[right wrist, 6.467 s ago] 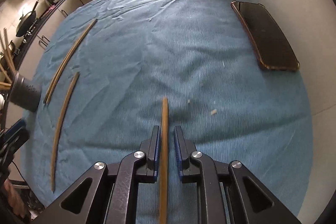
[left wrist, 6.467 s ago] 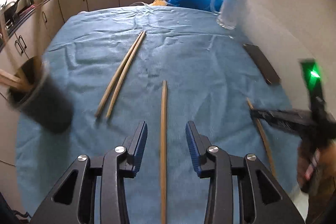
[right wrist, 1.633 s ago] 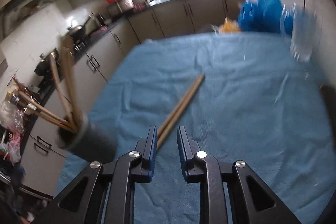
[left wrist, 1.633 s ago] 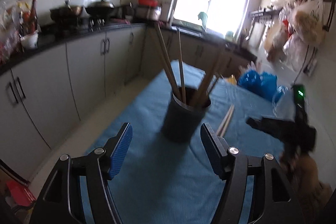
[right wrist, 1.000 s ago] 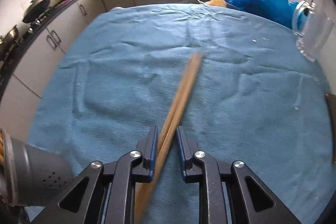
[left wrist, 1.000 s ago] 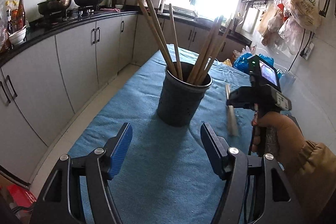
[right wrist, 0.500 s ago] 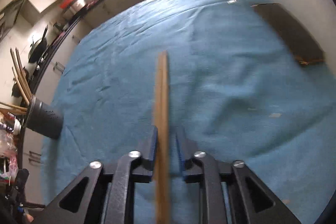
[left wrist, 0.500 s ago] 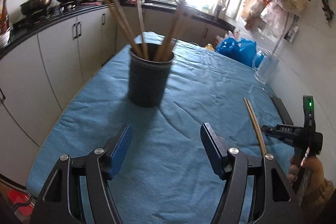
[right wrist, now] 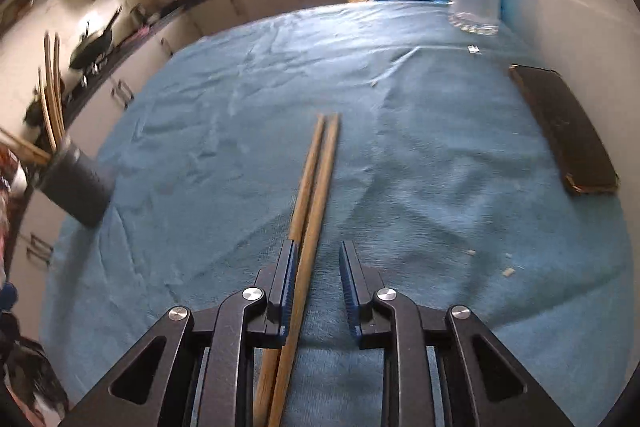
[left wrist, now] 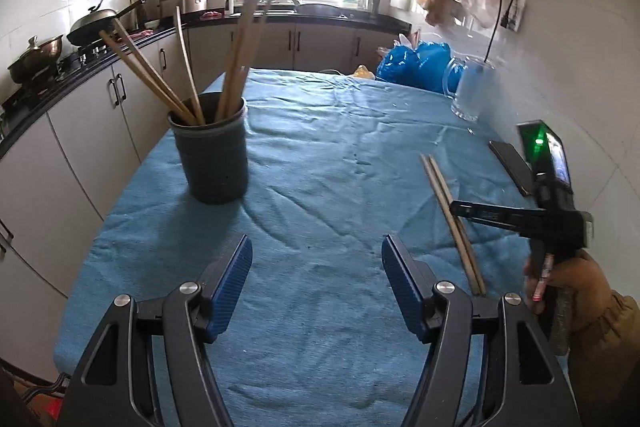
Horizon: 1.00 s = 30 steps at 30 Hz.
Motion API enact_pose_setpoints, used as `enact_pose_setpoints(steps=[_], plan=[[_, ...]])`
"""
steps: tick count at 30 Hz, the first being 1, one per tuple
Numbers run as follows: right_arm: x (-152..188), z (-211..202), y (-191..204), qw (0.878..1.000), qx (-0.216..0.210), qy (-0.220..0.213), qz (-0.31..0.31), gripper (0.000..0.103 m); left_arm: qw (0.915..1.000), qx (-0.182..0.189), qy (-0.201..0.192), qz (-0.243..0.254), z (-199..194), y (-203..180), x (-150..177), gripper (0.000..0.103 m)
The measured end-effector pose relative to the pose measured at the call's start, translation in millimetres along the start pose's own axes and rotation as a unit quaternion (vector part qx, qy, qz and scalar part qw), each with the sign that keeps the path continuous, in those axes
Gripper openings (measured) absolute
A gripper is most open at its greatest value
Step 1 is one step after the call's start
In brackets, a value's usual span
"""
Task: Organize utensils
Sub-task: 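Close the right tool on one chopstick while the left tool grasps another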
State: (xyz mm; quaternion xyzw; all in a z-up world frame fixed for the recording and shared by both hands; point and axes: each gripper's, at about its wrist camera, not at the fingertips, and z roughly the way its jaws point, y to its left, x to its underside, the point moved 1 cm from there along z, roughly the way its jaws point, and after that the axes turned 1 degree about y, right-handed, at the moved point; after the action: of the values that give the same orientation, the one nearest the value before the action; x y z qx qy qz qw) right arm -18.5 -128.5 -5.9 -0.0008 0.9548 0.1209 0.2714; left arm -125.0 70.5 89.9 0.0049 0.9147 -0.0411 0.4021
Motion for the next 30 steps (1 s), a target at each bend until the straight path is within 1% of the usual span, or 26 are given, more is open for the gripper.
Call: enact_pose_setpoints(steps=[1, 2, 5, 8, 10, 13, 15, 18, 19, 22, 26, 29, 30], plan=[[1.3, 0.9, 0.2, 1.0, 0.009, -0.004, -0.004, 0.014, 1.0, -0.001, -0.001, 0.002, 0.3, -1.3, 0.5, 0.066], [0.2, 2.3, -0.5, 1.0, 0.017, -0.004, -0.003, 0.012, 1.0, -0.003, -0.001, 0.003, 0.8, -2.5, 1.0, 0.066], [0.5, 1.8, -3.8, 1.0, 0.027, -0.002, -0.007, 0.01, 1.0, -0.003, 0.004, 0.003, 5.2, -3.6, 1.4, 0.066], [-3.9, 7.5, 5.7, 0.997, 0.065, 0.004, -0.03, 0.009, 0.9999, 0.004, 0.012, -0.001, 9.4, -2.4, -2.0, 0.066], [-10.9, 13.0, 10.4, 0.996, 0.079, 0.007, -0.034, 0.01, 0.9999, 0.012, 0.012, -0.002, 10.1, -3.4, -8.5, 0.066], [-22.7, 19.3, 9.1, 0.997, 0.07, 0.017, -0.031, 0.009, 0.9994, 0.021, 0.027, 0.002, 17.1, -10.5, -21.3, 0.066], [-31.0, 20.1, -5.6, 0.998, 0.049, 0.039, -0.011, 0.009, 0.9985, 0.031, 0.045, 0.002, 26.4, -16.8, -28.2, 0.066], [-33.0, 13.9, -30.7, 0.997, 0.059, 0.058, 0.01, 0.009, 0.9965, 0.047, 0.068, 0.008, 46.3, -37.9, -39.1, 0.066], [-28.7, 8.1, -42.4, 0.996, 0.061, 0.063, 0.014, 0.009, 0.9961, 0.051, 0.071, 0.014, 52.8, -47.3, -41.7, 0.066], [-14.2, -5.5, -61.0, 0.996, 0.057, 0.07, 0.017, 0.008, 0.9936, 0.064, 0.087, 0.035, 80.7, -78.5, -47.8, 0.066], [1.8, -18.4, -76.7, 0.997, 0.029, 0.067, 0.038, 0.008, 0.9869, 0.086, 0.122, 0.062, 121.1, -118.5, -46.2, 0.066], [8.6, -23.2, -82.9, 0.997, 0.018, 0.06, 0.046, 0.008, 0.9807, 0.081, 0.145, 0.103, 147.2, -144.9, -37.8, 0.066], [10.1, -24.0, -84.2, 0.997, 0.015, 0.057, 0.049, 0.008, 0.979, 0.077, 0.151, 0.114, 153.9, -151.2, -35.2, 0.061]])
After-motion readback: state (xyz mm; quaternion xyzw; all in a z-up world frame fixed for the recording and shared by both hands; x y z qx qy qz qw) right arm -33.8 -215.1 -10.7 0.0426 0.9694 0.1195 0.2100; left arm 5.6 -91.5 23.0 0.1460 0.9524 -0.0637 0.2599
